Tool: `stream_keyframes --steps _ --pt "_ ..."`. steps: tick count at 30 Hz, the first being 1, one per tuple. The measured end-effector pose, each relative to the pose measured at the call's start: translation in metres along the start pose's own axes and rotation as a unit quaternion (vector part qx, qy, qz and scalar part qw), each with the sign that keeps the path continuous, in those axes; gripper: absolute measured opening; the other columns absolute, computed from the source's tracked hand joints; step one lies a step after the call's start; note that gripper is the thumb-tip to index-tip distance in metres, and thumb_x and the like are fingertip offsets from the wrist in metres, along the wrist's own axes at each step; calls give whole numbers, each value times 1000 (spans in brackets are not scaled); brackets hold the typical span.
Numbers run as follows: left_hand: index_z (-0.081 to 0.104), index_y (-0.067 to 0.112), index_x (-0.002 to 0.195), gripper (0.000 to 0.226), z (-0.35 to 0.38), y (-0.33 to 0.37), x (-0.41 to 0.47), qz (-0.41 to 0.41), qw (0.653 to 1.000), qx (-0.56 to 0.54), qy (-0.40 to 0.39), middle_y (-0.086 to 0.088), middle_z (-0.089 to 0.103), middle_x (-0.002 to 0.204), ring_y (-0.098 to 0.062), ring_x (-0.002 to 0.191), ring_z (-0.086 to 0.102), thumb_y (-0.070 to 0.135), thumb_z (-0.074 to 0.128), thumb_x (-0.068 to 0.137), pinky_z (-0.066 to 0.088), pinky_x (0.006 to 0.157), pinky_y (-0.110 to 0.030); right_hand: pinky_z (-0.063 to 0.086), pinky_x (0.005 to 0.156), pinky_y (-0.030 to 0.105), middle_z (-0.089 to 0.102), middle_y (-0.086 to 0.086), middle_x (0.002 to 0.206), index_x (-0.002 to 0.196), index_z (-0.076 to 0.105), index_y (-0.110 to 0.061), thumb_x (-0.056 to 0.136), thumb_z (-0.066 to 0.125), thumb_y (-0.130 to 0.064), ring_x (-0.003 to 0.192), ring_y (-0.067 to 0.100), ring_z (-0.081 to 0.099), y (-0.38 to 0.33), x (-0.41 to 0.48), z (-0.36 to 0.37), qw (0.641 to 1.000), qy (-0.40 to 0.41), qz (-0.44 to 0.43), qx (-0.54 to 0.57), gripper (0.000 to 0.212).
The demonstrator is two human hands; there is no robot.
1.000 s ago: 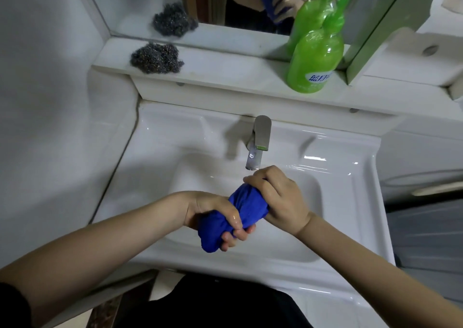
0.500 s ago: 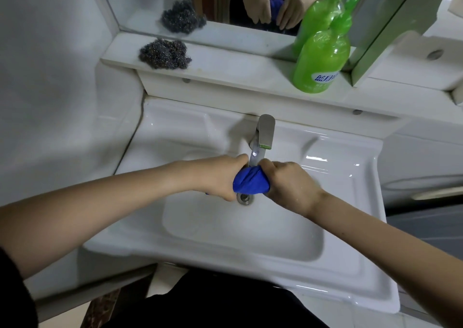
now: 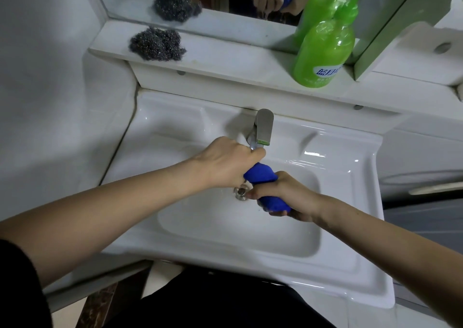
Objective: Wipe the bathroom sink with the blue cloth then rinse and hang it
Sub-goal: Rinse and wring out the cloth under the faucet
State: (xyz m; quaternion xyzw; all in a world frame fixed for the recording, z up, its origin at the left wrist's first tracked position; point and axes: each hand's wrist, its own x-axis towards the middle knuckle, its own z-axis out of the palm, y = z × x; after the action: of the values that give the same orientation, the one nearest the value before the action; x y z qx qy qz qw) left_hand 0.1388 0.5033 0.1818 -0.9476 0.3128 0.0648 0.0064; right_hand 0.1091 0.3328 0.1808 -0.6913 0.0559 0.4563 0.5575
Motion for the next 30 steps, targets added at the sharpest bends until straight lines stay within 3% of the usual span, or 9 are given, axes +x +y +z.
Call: stream_keyframes --steps 4,9,13,17,20,22,24,27,30 --pt "55 21 100 29 -3 3 -5 10 996 -65 65 3 67 79 -24 60 50 22 61 72 31 54 -27 24 30 13 43 3 53 65 49 -13 59 72 -17 42 12 38 -2 -11 1 989 -87 19 116 24" --pt "59 16 75 24 5 0 -9 119 966 -86 213 2 56 54 -26 42 50 21 67 53 27 44 -20 20 26 12 39 -4 47 54 47 -16 65 63 -11 36 5 33 5 -11 2 938 -222 53 260 20" --pt "59 13 70 18 23 2 -11 154 953 -114 236 0 55 54 -26 42 48 22 45 63 31 40 -22 27 29 13 40 -3 49 61 46 -14 75 64 -7 38 9 31 30 14 3 845 -391 62 358 24" --pt "66 11 78 17 64 4 -18 174 956 -114 206 -2 61 60 -25 46 53 18 57 65 40 40 -26 13 27 13 44 -4 46 62 41 -16 77 63 -9 36 8 31 69 42 14 806 -447 63 383 28" --pt "62 11 83 20 85 -2 -22 193 961 -110 166 -2 61 65 -23 45 52 18 67 65 38 41 -23 17 30 12 52 -4 47 60 50 -16 73 67 -12 35 5 34 82 46 27 843 -381 95 367 22" --pt "59 14 87 19 85 -8 -20 187 971 -115 99 0 61 68 -24 49 55 21 59 70 38 41 -24 21 33 16 46 -1 51 61 50 -15 68 67 -16 40 8 37 76 42 32 922 -243 93 286 19" --pt "58 19 94 20 77 -15 -17 120 979 -163 39 4 59 81 -23 59 57 20 55 74 39 47 -27 30 40 22 51 4 60 69 56 -11 65 72 -25 48 14 44 63 34 33 988 -82 29 131 22" --pt "57 27 109 37 61 -18 -21 7 952 -306 3 11 47 104 -8 74 52 19 67 74 44 63 -25 42 52 24 60 -2 70 84 63 -12 76 78 -23 60 14 53 45 16 23 995 53 -87 -23 20" --pt "52 33 117 62 32 -25 -35 -43 895 -444 18 9 50 109 -3 93 56 19 80 64 46 77 -15 49 73 25 68 5 93 103 65 -17 86 68 -29 82 15 63 31 -5 11 983 58 -164 -55 22"
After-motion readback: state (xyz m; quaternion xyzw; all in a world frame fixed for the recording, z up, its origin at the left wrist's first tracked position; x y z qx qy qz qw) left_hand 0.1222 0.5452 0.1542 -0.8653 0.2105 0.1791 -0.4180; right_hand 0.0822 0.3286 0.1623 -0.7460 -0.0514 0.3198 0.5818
